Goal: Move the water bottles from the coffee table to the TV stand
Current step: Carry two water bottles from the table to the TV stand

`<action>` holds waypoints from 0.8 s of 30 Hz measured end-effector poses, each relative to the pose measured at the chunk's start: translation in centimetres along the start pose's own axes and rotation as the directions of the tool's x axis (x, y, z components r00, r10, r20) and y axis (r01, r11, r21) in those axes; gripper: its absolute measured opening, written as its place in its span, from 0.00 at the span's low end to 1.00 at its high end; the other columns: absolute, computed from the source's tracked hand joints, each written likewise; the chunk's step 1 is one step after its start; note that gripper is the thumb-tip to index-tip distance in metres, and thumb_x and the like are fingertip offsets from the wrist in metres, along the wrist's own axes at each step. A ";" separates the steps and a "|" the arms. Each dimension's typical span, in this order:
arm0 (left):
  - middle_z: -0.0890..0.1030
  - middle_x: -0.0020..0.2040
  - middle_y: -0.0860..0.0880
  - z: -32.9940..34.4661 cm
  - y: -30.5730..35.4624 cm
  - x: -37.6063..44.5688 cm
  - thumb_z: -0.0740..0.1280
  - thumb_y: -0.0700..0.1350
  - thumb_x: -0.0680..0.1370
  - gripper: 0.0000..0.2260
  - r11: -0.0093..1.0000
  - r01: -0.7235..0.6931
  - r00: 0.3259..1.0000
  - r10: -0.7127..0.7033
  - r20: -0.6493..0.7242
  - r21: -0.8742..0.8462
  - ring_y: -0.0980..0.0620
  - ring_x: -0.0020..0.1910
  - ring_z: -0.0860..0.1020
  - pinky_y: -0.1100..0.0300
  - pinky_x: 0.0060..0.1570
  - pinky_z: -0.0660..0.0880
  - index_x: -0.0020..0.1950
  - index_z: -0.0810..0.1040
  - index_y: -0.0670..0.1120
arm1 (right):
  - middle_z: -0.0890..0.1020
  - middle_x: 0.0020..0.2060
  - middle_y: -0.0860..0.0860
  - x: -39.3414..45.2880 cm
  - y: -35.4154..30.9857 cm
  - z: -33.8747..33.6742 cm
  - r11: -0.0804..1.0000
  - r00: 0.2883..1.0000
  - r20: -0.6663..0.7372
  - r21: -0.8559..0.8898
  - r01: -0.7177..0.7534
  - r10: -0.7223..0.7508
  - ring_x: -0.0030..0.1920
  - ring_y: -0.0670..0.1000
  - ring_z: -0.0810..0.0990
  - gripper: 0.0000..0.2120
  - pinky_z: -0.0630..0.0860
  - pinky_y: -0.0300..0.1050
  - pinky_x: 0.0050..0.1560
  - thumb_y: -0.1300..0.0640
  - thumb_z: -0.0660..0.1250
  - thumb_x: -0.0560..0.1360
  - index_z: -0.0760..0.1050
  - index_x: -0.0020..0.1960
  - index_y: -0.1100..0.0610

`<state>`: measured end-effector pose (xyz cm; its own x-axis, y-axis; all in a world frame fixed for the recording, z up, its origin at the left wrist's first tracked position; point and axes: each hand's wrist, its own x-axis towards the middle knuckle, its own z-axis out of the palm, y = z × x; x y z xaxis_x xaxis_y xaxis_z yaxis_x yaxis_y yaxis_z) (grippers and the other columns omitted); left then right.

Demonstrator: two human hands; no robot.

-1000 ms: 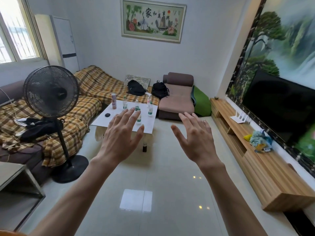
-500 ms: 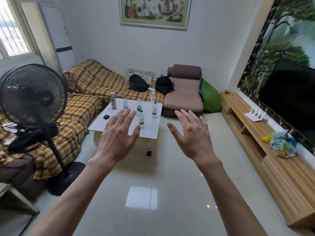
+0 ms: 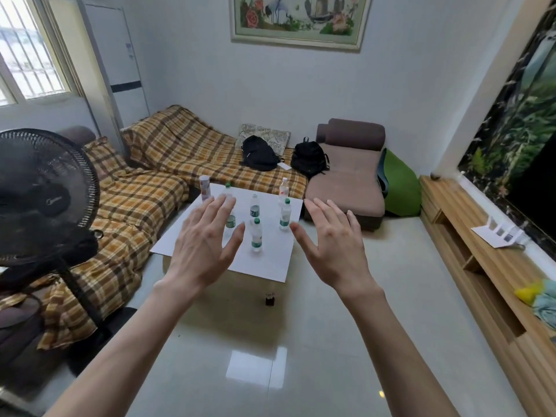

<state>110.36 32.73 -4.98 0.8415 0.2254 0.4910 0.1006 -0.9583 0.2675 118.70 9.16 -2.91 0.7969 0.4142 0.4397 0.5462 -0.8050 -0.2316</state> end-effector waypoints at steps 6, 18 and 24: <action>0.65 0.80 0.49 4.0 -3.1 5.8 0.50 0.63 0.83 0.28 0.998 0.058 0.998 -0.058 0.006 -0.001 0.49 0.80 0.61 0.48 0.79 0.60 0.81 0.61 0.53 | 0.66 0.78 0.46 7.3 1.3 4.3 1.000 1.000 0.024 -0.006 0.020 -0.019 0.80 0.50 0.57 0.35 0.50 0.57 0.80 0.30 0.41 0.79 0.60 0.79 0.47; 0.67 0.79 0.48 12.3 -14.5 20.1 0.51 0.62 0.82 0.29 0.994 0.112 0.993 -0.113 0.030 0.004 0.48 0.79 0.63 0.47 0.78 0.62 0.79 0.64 0.49 | 0.64 0.79 0.47 24.3 0.0 16.9 1.000 0.998 0.062 0.014 0.020 -0.021 0.80 0.48 0.57 0.32 0.52 0.54 0.80 0.32 0.44 0.81 0.59 0.80 0.47; 0.69 0.78 0.47 15.6 -20.7 27.2 0.53 0.60 0.83 0.27 0.995 0.094 0.995 -0.094 0.015 0.019 0.47 0.79 0.64 0.48 0.77 0.62 0.78 0.66 0.47 | 0.67 0.77 0.47 30.9 -1.2 22.7 0.999 0.999 0.031 0.037 -0.035 0.033 0.79 0.47 0.58 0.34 0.51 0.55 0.80 0.32 0.42 0.81 0.62 0.79 0.49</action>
<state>139.47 55.90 -10.12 0.8360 0.3120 0.4514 0.1890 -0.9360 0.2970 148.48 32.58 -8.73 0.8224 0.4001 0.4043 0.5275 -0.8025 -0.2789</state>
